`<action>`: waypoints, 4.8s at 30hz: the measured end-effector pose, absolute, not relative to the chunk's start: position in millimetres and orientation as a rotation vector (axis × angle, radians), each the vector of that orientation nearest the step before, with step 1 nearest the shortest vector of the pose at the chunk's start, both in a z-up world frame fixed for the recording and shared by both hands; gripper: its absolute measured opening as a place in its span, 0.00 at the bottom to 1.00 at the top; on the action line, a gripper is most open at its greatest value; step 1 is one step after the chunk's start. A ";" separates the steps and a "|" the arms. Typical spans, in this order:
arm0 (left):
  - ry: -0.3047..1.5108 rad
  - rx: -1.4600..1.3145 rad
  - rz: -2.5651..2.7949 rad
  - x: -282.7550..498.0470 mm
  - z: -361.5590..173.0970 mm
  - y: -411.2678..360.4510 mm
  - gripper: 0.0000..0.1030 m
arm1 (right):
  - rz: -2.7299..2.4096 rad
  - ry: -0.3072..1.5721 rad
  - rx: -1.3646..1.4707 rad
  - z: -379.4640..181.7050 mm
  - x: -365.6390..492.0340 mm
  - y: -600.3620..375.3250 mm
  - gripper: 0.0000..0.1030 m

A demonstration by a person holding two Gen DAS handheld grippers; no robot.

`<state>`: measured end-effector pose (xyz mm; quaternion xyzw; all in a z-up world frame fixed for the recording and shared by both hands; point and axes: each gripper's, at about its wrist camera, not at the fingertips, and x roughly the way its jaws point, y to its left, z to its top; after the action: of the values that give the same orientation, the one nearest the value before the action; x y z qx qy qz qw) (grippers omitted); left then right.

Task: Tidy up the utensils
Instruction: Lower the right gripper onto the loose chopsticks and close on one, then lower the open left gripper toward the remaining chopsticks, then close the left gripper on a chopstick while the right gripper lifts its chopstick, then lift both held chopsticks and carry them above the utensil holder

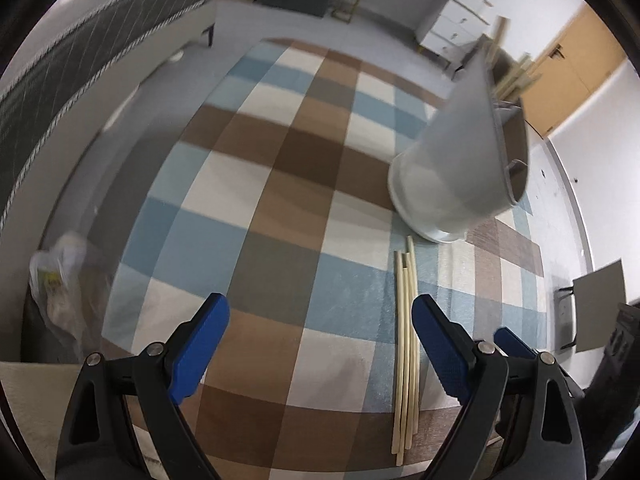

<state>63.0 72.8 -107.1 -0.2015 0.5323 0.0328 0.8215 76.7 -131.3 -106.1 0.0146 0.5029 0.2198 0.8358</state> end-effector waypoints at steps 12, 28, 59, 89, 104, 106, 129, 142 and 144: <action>1.194 -0.586 0.114 69.7 -117.2 99.1 0.87 | 0.457 1.176 -0.187 -139.9 121.0 -72.8 0.23; 1.182 -0.663 0.138 65.6 -113.5 116.4 0.87 | 0.395 1.233 -0.268 -148.3 118.3 -48.7 0.21; 1.211 -0.715 0.181 64.5 -124.1 130.8 0.87 | 0.445 1.199 -0.336 -147.8 109.7 -59.9 0.04; 1.315 -0.173 0.030 71.7 -162.8 17.7 0.87 | 0.434 0.935 0.480 -84.6 117.4 -218.9 0.03; 1.308 -0.123 0.066 72.5 -160.7 12.2 0.89 | 0.453 0.894 0.482 -70.7 107.9 -223.3 0.03; 1.324 -0.129 0.072 76.9 -160.3 12.3 0.89 | 0.452 0.892 0.490 -70.0 107.5 -224.8 0.03; 1.322 -0.027 0.001 152.6 -146.8 -5.7 0.32 | 0.456 0.894 0.519 -68.6 112.8 -227.6 0.03; 0.973 -0.138 -0.106 128.0 -74.0 2.7 0.00 | 0.457 0.841 0.411 -57.5 99.5 -211.3 0.03; 0.888 -0.171 -0.123 114.3 -56.0 6.1 0.00 | 0.465 0.800 0.369 -48.5 90.5 -206.3 0.03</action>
<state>114.3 6.1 -56.0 -0.0825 0.4287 -0.0592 0.8978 90.5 -206.3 -48.5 0.1770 0.3837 0.2230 0.8785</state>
